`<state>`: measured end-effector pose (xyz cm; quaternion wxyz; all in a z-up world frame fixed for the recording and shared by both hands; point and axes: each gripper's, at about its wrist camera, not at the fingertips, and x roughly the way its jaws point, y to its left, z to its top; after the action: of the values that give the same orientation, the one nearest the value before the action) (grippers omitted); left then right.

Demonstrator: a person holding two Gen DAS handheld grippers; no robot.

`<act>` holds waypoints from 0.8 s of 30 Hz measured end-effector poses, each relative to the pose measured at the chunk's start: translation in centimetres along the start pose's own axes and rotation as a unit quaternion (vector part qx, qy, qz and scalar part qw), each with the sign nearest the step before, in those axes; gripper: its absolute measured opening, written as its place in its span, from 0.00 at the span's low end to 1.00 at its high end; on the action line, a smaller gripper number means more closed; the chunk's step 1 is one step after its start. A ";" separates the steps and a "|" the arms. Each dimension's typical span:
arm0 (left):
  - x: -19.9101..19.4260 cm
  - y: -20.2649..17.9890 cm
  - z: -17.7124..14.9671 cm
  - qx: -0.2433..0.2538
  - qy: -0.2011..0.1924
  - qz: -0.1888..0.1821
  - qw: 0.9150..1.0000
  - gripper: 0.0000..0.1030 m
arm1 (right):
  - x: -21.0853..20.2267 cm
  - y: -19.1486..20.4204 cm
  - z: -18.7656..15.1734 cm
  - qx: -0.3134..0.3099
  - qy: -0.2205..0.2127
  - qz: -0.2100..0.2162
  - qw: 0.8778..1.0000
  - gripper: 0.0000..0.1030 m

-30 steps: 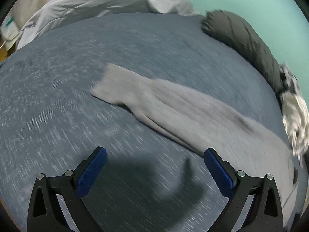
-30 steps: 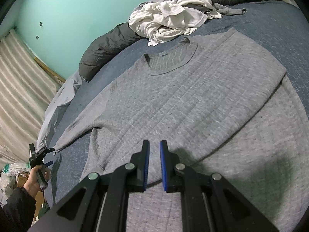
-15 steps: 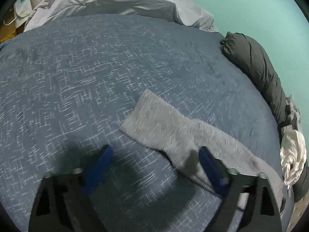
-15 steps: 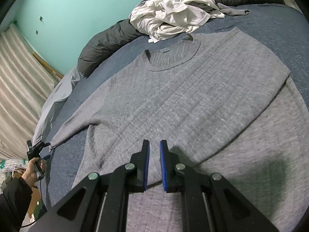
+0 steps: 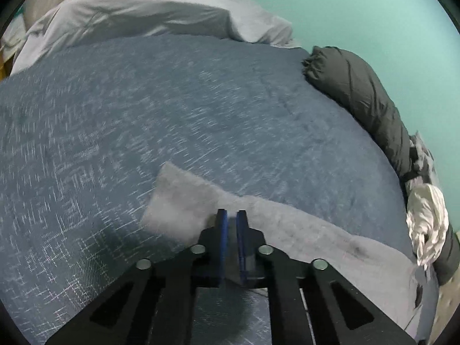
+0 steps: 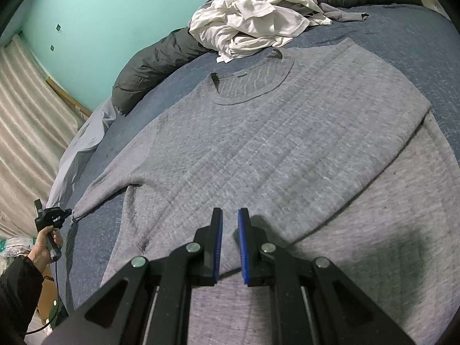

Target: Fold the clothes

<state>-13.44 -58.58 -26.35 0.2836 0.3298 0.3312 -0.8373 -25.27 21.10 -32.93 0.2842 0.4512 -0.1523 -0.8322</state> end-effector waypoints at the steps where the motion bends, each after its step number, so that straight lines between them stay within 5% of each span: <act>1: -0.4 -0.6 0.1 0.007 -0.003 -0.003 1.000 0.02 | 0.0 0.0 0.0 0.001 0.000 0.001 1.000 0.10; 9: -0.2 -1.7 0.0 -0.005 0.023 0.002 1.000 0.03 | -0.3 0.0 0.1 0.005 0.001 0.010 1.000 0.10; 10: 0.0 -1.3 -0.2 -0.013 0.029 0.006 0.999 0.13 | -0.3 0.0 0.2 0.005 0.000 0.010 1.000 0.10; 13: 0.5 -0.3 -0.9 -0.035 0.033 0.018 0.999 0.68 | -0.4 0.1 0.2 0.004 0.000 0.011 1.000 0.10; 14: 0.7 0.1 -1.1 -0.045 0.034 0.016 0.998 0.72 | -0.4 0.1 0.2 0.004 0.000 0.012 1.000 0.10; 24: 2.5 1.6 -0.7 -0.079 0.023 0.006 0.997 0.72 | 0.1 0.1 0.2 -0.006 0.003 -0.001 1.000 0.10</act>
<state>-13.69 -59.70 -29.18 0.3060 0.3278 0.4004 -0.7992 -25.49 20.91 -32.81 0.2862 0.4525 -0.1455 -0.8320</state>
